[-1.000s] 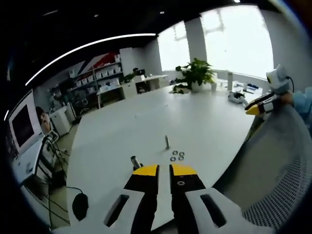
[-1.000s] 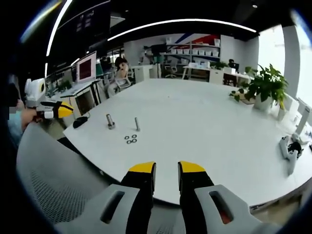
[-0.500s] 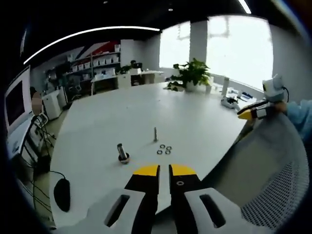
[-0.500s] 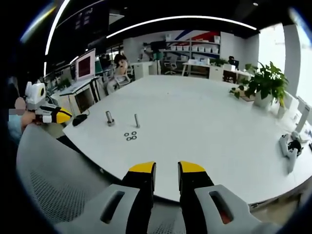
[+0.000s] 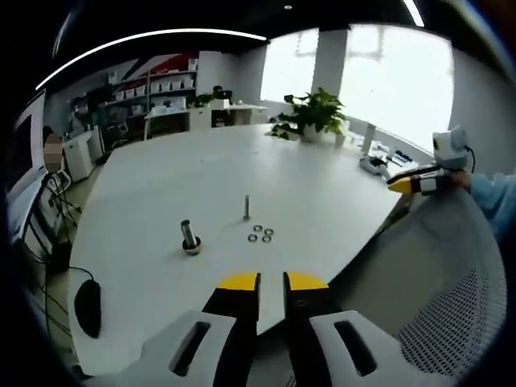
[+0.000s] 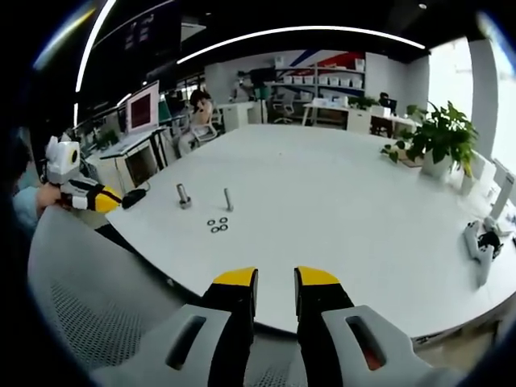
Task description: Place the washer onto the threaded stud by aligning its center hole with the stud, sliding it down to the base, and recovering from edge contact or off-axis alignment until the washer reaches the visible bottom stop.
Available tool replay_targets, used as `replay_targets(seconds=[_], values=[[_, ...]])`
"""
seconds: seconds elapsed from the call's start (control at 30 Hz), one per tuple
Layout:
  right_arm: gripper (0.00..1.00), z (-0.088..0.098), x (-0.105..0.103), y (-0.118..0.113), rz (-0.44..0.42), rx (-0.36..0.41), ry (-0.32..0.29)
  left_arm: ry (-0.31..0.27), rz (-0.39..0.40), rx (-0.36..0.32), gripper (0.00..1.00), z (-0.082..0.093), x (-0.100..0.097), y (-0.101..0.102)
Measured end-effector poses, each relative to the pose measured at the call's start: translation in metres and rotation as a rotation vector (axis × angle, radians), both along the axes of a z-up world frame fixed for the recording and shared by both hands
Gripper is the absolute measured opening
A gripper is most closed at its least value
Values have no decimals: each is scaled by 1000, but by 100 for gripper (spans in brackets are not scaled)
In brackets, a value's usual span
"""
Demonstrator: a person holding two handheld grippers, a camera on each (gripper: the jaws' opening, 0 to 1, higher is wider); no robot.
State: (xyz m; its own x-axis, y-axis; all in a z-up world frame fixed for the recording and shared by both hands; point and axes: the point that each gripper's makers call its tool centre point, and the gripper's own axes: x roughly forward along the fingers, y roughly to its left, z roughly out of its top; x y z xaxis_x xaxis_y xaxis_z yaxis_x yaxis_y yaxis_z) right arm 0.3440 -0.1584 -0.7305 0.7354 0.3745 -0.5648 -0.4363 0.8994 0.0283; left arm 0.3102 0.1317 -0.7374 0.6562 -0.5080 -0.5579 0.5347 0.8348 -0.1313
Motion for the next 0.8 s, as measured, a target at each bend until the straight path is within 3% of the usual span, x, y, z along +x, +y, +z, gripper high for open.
replay_targets(seconds=[0.37,0.43,0.53,0.63,0.8], values=[[21,-7,-2,4,55,-63,41,14,0,-7,10,-1,1,0],[21,-13,-7,5,95,-109,78,18,-2,-8,10,-2,0,-1],[21,-15,-8,7,141,-114,98,23,-8,-12,10,-3,-1,-2],[21,-7,5,2,159,-149,62,25,-11,-26,10,-2,-1,-3],[21,6,22,8,204,-146,64,15,-10,-30,10,0,1,-3]])
